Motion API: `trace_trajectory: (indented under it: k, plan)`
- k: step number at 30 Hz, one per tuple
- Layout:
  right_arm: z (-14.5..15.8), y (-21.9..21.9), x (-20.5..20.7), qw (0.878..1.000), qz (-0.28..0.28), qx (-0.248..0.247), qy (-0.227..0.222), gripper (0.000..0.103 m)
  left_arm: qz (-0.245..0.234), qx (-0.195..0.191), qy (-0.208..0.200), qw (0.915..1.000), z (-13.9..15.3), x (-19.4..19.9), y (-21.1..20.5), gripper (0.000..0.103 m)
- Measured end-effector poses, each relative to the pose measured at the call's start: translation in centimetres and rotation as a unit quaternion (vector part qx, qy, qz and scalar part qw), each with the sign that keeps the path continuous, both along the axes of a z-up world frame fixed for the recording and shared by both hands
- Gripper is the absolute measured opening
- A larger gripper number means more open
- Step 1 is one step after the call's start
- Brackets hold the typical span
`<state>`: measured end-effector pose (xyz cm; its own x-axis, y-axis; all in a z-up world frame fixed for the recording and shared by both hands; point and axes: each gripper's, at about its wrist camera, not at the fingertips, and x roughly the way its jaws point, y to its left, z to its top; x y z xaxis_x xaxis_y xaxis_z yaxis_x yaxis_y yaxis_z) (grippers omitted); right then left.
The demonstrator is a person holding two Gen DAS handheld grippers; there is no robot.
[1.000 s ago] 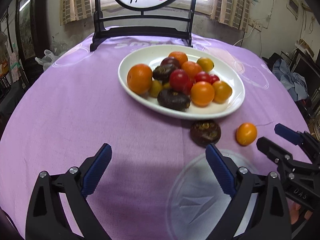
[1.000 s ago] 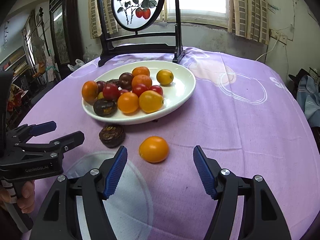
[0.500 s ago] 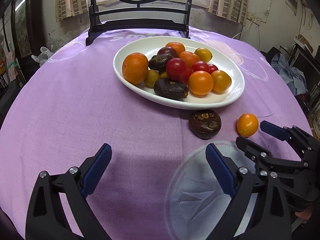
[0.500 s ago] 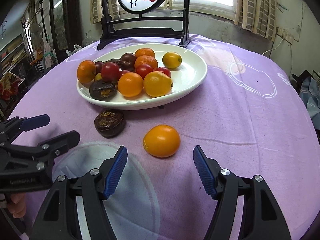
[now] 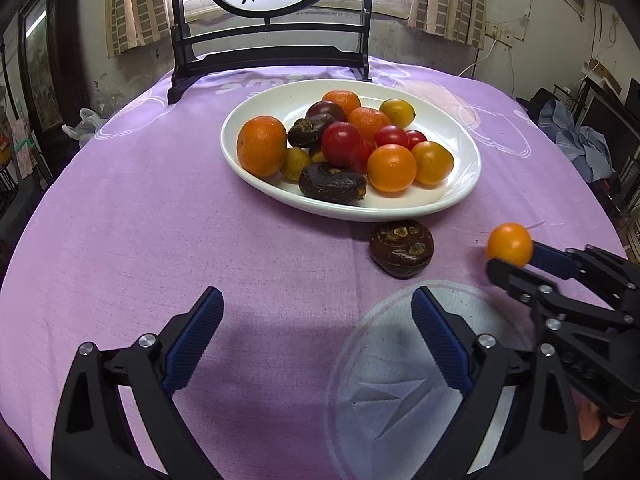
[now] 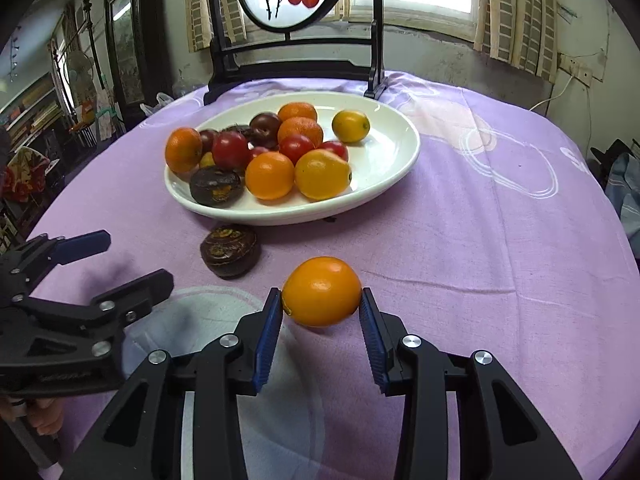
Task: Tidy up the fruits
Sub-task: 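Grasp an orange-yellow tomato with the right tool while the left tool grasps a dark-brown fruit, then lower the dark-brown fruit and orange-yellow tomato onto the plate, opening both tools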
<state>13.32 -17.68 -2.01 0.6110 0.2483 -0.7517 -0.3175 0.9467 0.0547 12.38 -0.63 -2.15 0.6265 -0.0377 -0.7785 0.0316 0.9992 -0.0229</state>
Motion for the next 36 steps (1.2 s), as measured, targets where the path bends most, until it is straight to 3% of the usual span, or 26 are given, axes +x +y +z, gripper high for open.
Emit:
trace_trajectory:
  k: [10, 14, 20, 26, 29, 36]
  plan:
    - [1.7, -2.0, -2.1, 0.999, -0.026, 0.015, -0.015, 0.04, -0.001, 0.0, 0.013, 0.9999, -1.0, 0.2, -0.8, 0.093]
    - [1.9, -2.7, -2.6, 0.999, -0.03, 0.022, -0.014, 0.04, -0.009, -0.016, 0.039, 0.9991, -1.4, 0.9, -2.1, 0.093]
    - [2.2, -3.3, -2.5, 0.999, -0.031, 0.037, -0.013, 0.04, -0.005, 0.011, 0.042, 0.999, -2.0, 3.5, -4.7, 0.077]
    - [1.7, -3.3, -2.3, 0.999, -0.03, 0.033, -0.007, 0.04, 0.013, -0.004, 0.046, 0.9988, -1.5, 5.4, -5.0, 0.06]
    - [1.6, -3.0, -2.3, 0.999, -0.026, 0.032, -0.005, 0.04, -0.016, -0.008, 0.042, 0.9989, -1.3, 5.0, -5.4, 0.04]
    - [1.9, -2.8, -2.6, 0.999, -0.017, 0.035, -0.012, 0.04, -0.032, 0.001, 0.032, 0.999, -0.1, 2.7, -4.8, 0.04]
